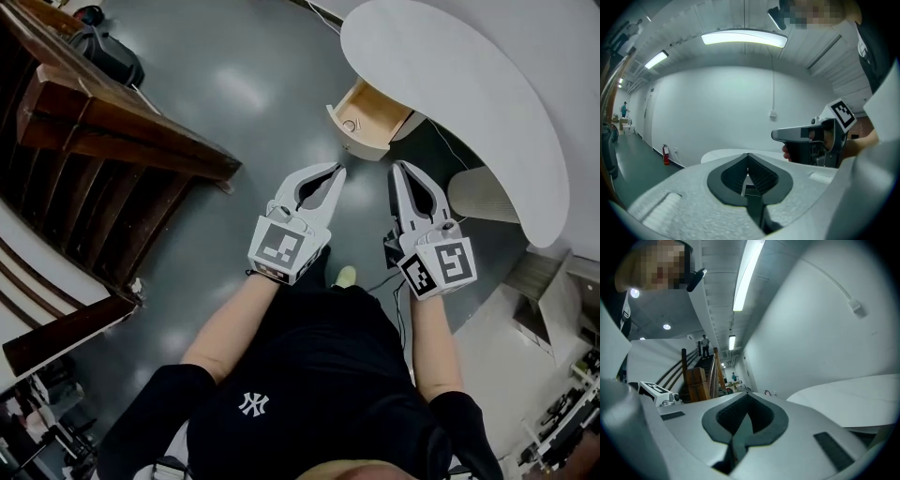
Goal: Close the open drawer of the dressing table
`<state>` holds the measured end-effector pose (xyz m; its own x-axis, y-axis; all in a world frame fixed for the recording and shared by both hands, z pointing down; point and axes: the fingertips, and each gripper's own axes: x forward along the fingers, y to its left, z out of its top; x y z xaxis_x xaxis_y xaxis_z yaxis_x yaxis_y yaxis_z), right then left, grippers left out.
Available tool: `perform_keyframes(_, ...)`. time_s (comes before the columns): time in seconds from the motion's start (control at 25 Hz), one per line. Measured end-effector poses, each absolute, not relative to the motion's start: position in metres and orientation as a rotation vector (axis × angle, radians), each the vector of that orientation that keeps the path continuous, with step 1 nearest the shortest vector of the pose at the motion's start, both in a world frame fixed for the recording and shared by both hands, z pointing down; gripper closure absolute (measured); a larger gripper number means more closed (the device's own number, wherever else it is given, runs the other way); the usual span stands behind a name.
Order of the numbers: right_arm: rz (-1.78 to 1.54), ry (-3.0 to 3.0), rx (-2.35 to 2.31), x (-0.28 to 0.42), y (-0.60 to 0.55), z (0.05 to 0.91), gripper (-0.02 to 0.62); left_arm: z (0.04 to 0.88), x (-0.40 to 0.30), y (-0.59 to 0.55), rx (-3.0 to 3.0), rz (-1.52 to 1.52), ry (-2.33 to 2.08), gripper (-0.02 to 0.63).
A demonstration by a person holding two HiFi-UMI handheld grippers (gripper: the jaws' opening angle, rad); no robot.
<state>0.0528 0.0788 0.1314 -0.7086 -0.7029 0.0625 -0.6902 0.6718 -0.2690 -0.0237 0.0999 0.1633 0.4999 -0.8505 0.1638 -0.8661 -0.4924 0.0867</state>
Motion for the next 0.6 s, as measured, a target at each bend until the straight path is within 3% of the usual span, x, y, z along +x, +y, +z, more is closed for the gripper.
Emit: perform_keyframes(0.6, -0.499, 2.815, -1.389, 0.002, -0.015, 0.238, 0.580, 0.301, -0.063, 0.008, 2.578, 0.225, -1.357, 0.595)
